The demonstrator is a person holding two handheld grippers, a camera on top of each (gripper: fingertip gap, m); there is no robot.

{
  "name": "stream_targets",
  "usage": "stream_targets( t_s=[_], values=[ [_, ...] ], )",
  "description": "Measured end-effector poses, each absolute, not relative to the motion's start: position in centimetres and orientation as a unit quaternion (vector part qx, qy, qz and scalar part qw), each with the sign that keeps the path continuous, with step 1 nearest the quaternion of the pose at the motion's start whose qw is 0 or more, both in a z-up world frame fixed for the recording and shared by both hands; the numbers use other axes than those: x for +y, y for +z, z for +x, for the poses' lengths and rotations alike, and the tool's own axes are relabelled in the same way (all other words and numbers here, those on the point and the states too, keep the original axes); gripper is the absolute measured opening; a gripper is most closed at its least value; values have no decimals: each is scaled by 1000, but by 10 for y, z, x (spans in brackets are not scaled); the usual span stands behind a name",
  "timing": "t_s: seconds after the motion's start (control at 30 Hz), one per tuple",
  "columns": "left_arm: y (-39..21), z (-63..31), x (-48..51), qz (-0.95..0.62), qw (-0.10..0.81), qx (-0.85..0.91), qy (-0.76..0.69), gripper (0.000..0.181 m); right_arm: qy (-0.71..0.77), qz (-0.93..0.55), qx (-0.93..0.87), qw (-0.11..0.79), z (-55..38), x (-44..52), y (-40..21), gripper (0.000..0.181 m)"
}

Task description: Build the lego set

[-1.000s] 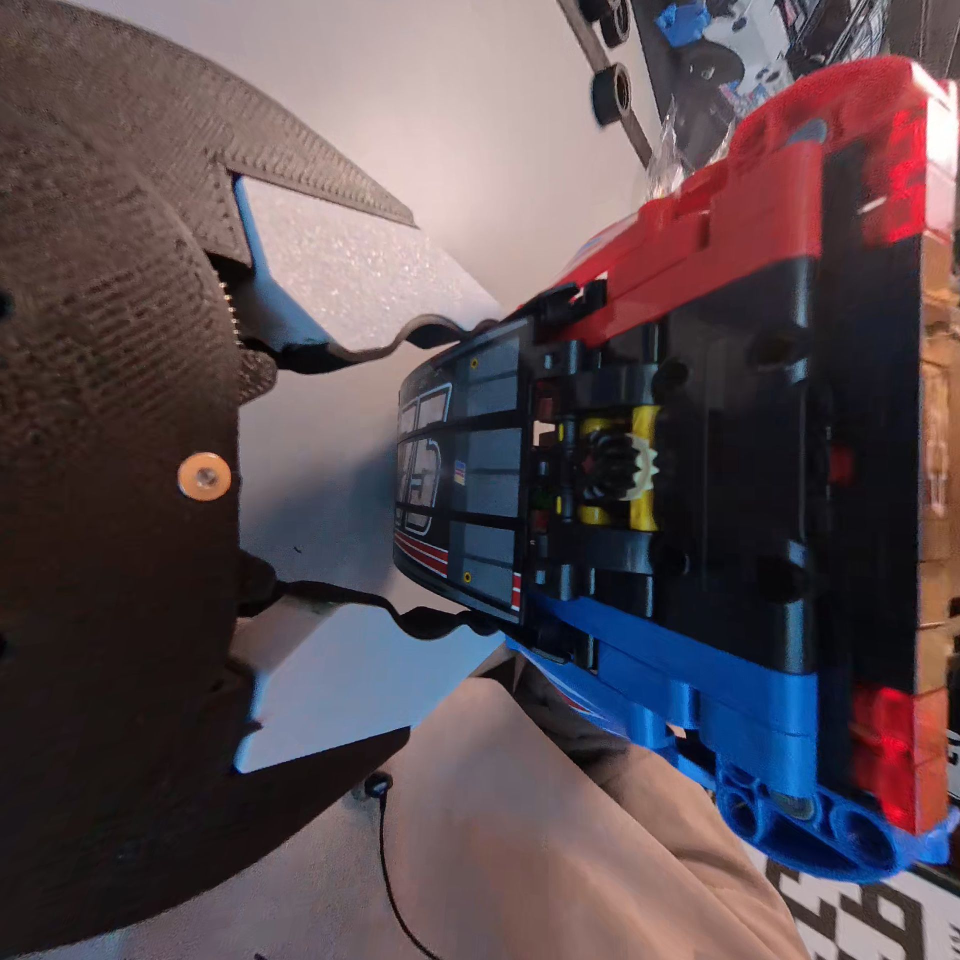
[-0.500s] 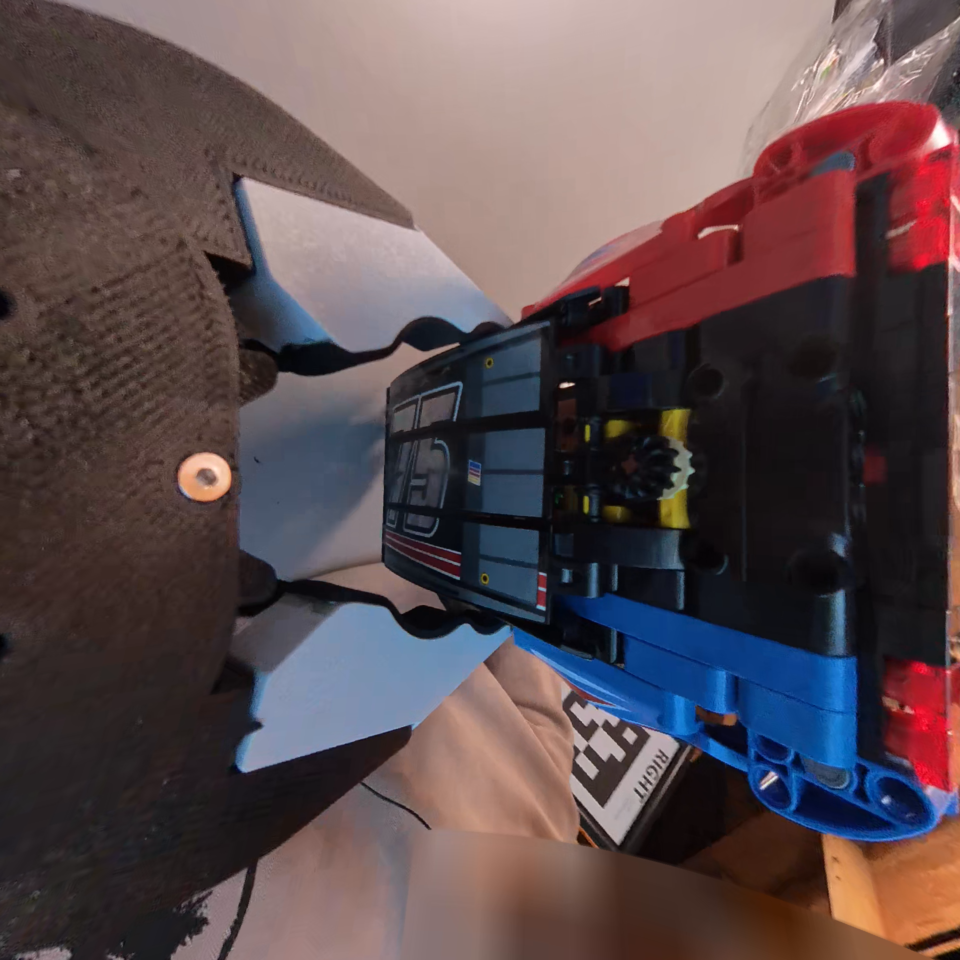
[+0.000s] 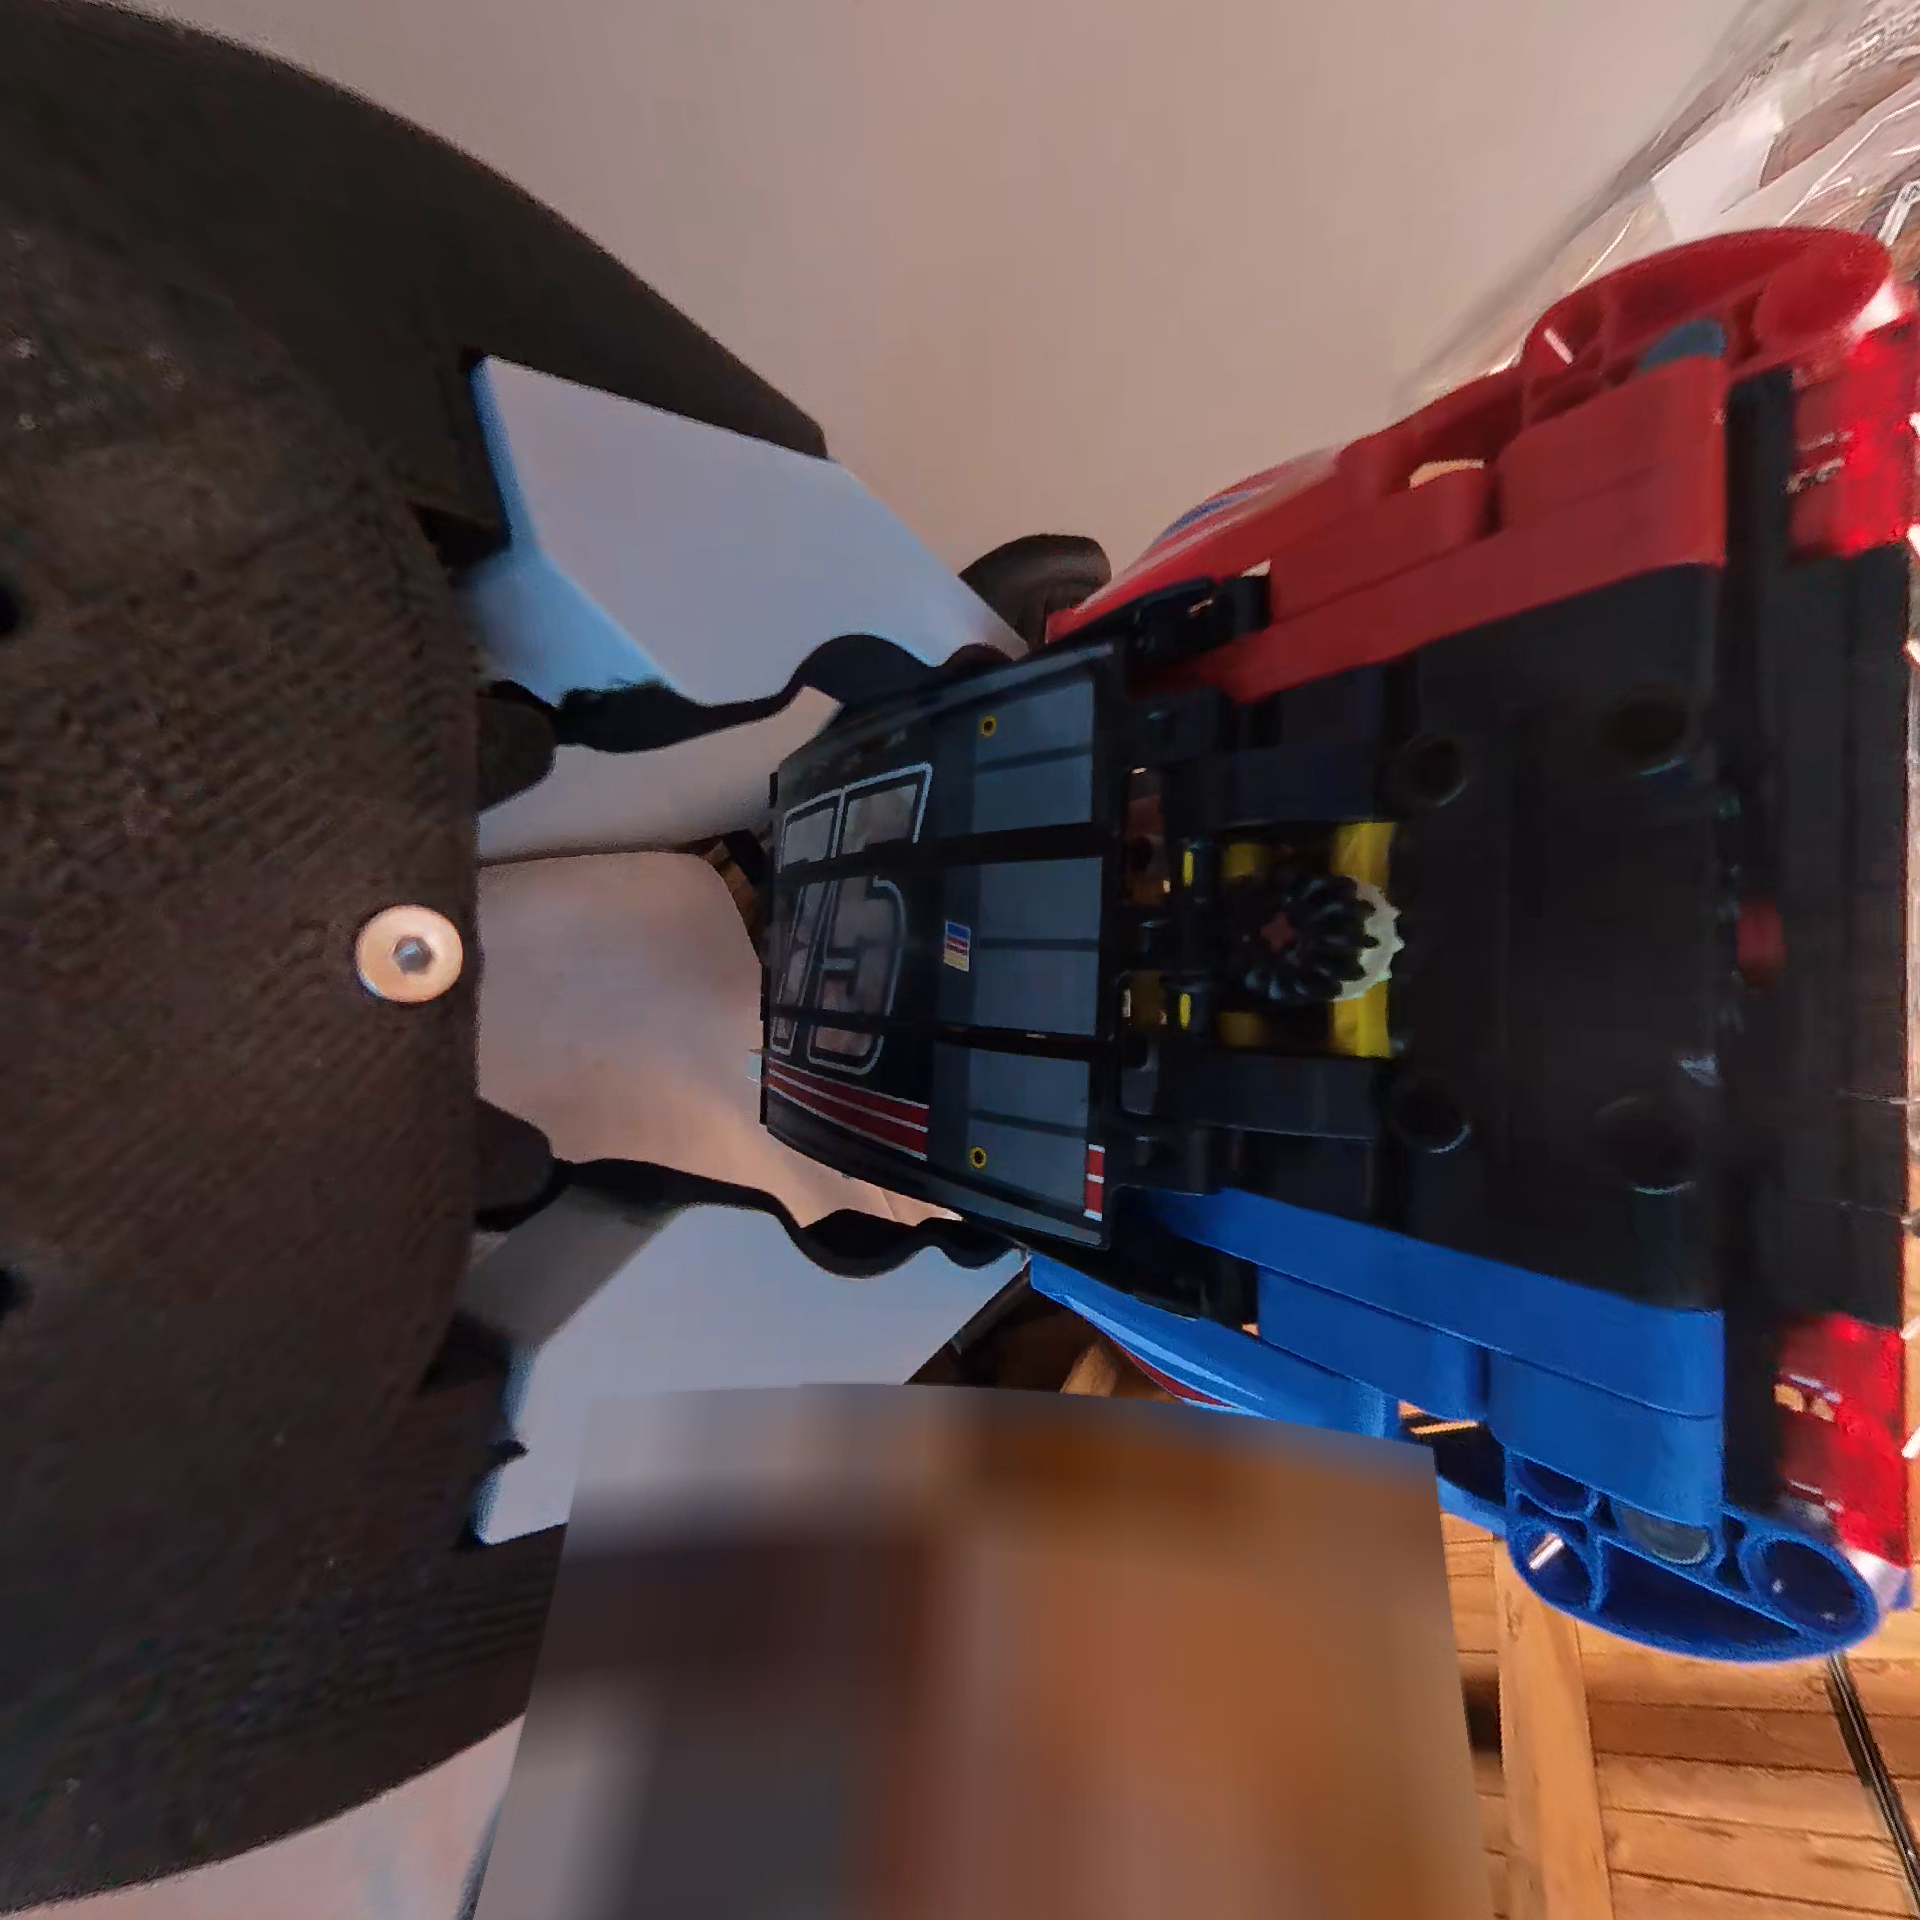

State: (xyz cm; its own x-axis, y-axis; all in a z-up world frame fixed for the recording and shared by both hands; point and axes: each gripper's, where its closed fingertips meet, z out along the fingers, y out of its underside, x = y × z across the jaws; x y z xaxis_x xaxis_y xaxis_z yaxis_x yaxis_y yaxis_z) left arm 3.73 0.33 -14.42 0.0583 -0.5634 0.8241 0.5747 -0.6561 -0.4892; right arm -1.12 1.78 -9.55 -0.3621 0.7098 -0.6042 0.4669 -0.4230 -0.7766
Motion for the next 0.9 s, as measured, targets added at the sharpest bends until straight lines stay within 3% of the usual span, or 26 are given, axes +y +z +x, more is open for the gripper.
stream_targets(
  t_s=[0.37, 0.57, 0.73, 0.9],
  values=[
    [-137, 37, -2, -626, 456, 31, -631, 101, 646, -513, -554, 114, -4, 7, -82, 34],
    [-136, 26, 2, -700, 553, 109, -439, 99, 649, -452, -588, 167, 12, -3, -67, 39],
    [-129, 15, 2, -735, 601, 170, -264, 99, 613, -427, -616, 251, 23, -4, -66, 32],
    [-130, 14, -4, -743, 604, 201, -208, 99, 579, -411, -631, 312, 28, -8, -71, 28]
  ],
)
